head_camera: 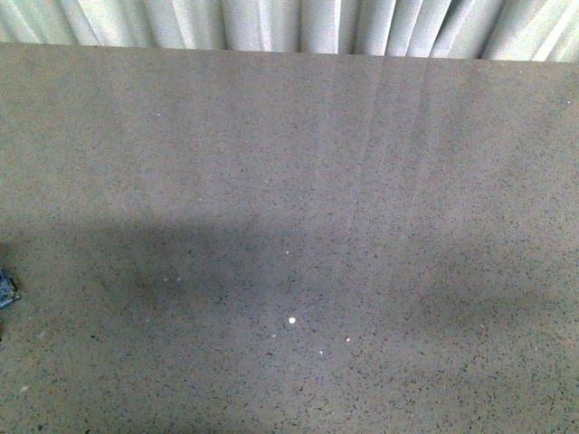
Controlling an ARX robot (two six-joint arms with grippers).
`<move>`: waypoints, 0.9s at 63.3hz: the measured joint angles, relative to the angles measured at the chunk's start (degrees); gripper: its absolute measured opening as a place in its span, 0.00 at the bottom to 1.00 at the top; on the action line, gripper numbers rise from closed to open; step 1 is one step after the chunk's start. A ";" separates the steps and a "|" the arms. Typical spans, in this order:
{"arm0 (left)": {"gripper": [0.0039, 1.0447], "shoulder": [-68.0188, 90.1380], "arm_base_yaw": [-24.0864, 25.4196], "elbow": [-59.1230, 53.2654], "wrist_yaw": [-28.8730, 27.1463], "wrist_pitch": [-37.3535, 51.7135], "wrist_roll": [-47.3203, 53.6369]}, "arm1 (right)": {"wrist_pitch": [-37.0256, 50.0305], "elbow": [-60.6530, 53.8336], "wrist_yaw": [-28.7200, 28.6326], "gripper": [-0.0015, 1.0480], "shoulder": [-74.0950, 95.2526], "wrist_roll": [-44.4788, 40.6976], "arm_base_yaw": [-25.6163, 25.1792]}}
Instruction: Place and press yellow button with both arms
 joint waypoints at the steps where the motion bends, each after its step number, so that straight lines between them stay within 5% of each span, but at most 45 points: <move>1: 0.91 0.00 -0.02 0.00 0.00 0.00 0.00 | 0.00 0.00 0.00 0.91 0.00 0.00 0.00; 51: 0.91 -0.02 0.00 0.00 0.00 0.00 0.00 | 0.00 0.00 0.00 0.91 0.00 0.00 0.00; 57: 0.91 15.54 6.75 8.79 21.64 -16.31 -1.07 | 0.00 0.00 -0.15 0.91 0.00 0.00 0.00</move>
